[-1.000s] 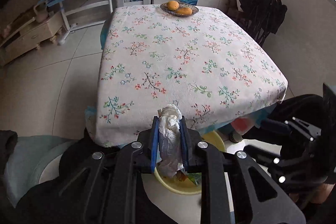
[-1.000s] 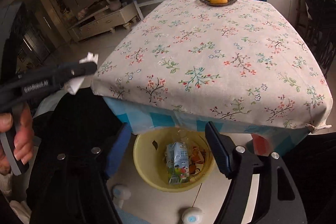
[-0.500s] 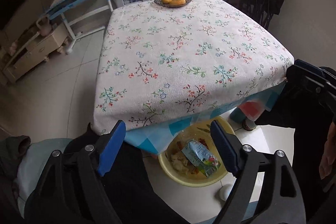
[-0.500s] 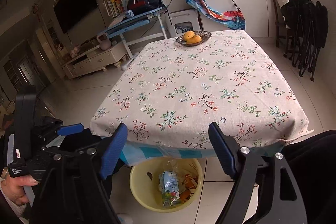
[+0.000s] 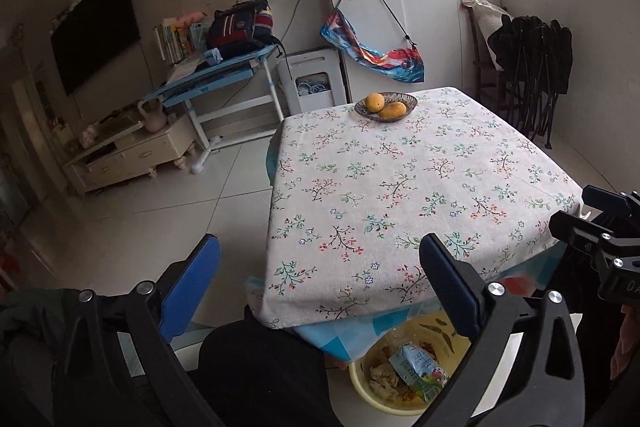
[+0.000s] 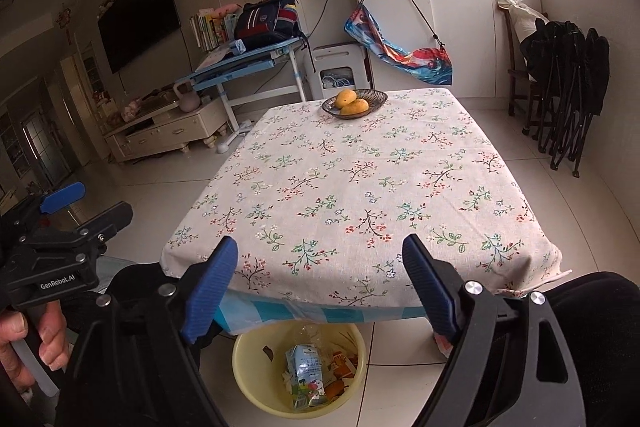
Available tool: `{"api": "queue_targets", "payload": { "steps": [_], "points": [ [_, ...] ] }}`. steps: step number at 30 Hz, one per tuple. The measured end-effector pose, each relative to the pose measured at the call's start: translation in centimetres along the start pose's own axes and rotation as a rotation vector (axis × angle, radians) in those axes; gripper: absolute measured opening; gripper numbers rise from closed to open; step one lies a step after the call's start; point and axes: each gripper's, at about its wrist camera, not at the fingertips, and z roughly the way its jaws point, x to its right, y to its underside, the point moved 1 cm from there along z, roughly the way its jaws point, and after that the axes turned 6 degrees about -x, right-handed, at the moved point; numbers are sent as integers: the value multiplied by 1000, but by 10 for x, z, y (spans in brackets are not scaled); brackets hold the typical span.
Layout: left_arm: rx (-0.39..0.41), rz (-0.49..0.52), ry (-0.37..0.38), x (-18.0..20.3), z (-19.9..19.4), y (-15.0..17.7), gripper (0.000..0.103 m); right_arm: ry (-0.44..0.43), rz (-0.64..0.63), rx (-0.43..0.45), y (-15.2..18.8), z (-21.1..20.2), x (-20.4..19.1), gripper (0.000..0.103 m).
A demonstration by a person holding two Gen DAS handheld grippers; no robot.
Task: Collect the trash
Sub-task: 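Withdraw both open tools up from the basin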
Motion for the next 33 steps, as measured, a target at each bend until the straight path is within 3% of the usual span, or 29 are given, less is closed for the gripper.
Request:
{"api": "queue_targets", "payload": {
  "steps": [5, 15, 19, 26, 33],
  "points": [
    [-16, -24, -104, -5, -9, -6, 96, 19, -6, 29, -5, -8, 0, 83],
    [40, -67, -17, -12, -35, -18, 96, 24, -13, 75, -12, -23, -5, 84],
    [42, -95, 53, -17, -40, -18, 96, 24, -11, 83, -14, -27, -4, 84],
    [61, -63, 34, -14, -50, -25, 96, 43, -29, 75, -22, -22, -3, 87],
    [28, -62, 35, -15, -38, -33, 96, 89, -39, 21, -53, 22, 19, 93]
  ]
}}
